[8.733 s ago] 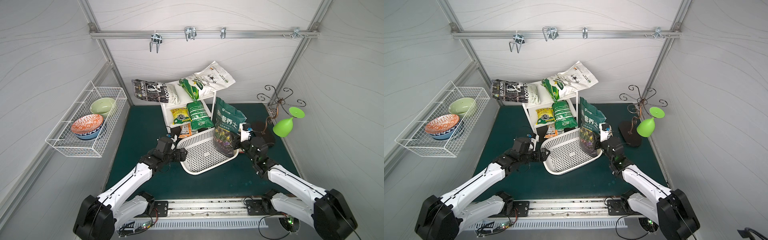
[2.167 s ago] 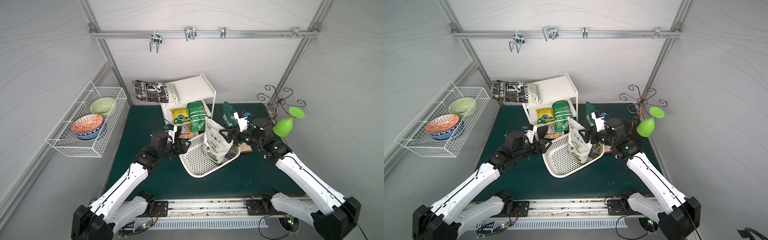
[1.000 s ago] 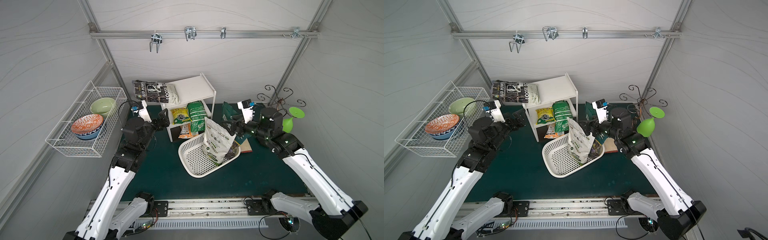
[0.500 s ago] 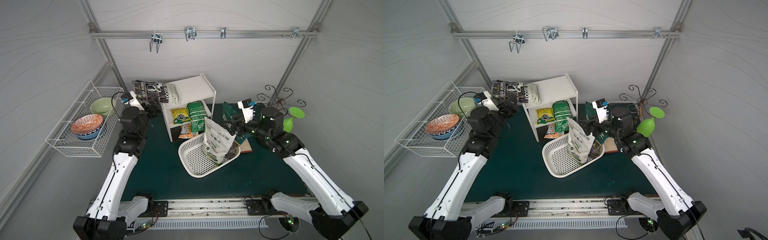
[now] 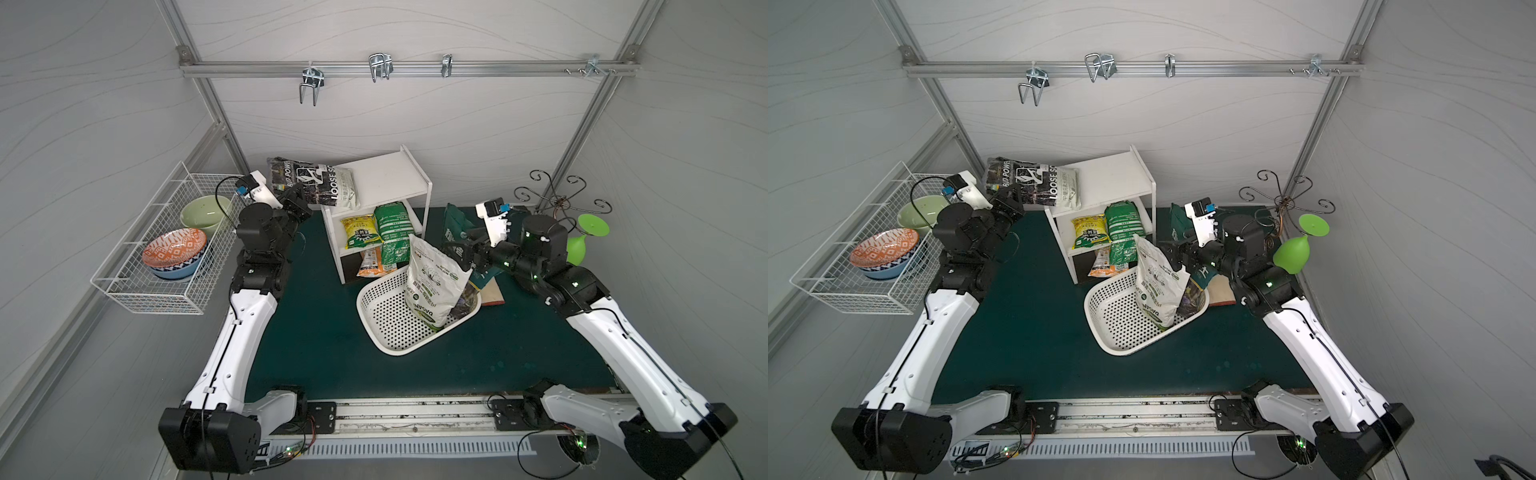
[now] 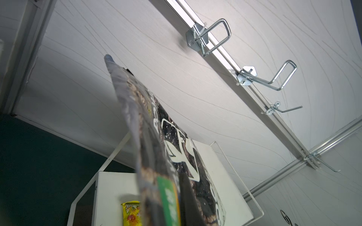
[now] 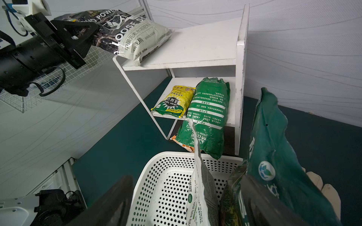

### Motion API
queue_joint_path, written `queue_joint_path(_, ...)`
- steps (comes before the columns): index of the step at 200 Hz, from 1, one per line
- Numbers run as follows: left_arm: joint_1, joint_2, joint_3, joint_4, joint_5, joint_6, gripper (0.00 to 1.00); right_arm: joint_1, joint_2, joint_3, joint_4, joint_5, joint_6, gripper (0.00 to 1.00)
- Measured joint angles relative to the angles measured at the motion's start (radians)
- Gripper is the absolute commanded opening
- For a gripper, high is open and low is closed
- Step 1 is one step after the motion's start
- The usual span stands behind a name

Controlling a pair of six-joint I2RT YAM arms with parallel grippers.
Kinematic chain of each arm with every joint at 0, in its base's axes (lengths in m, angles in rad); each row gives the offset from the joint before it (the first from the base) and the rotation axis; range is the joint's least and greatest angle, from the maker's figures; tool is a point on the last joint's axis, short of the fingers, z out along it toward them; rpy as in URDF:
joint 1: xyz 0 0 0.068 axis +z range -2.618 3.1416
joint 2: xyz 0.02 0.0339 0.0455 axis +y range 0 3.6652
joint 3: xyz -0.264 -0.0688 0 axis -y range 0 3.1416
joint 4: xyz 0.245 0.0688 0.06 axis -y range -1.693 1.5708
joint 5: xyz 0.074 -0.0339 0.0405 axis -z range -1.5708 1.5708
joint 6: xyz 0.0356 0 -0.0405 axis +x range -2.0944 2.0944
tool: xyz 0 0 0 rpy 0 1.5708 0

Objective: Take down the fertilizer bag from the shelf
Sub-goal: Pick up the fertilizer bag from the shelf.

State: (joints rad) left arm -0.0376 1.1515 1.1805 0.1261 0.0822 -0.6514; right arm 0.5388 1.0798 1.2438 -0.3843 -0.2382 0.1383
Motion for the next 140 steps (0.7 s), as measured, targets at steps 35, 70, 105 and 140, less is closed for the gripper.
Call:
queue_joint_path(35,0.000,0.000,0.050,0.002,0.115,-0.002,0.00,0.000,0.000,0.000,0.000,0.000,-0.001,0.88)
queue_joint_path(70,-0.002,0.000,0.135,0.002,0.269,-0.039,0.00,0.000,0.000,0.000,0.000,-0.001,-0.005,0.88)
queue_joint_path(105,-0.001,-0.001,0.154,0.045,0.390,-0.114,0.00,0.000,0.000,0.000,-0.001,-0.001,-0.005,0.88)
queue_joint_path(140,-0.002,-0.012,0.153,0.067,0.473,-0.177,0.00,0.000,-0.006,0.000,-0.005,-0.001,-0.005,0.89)
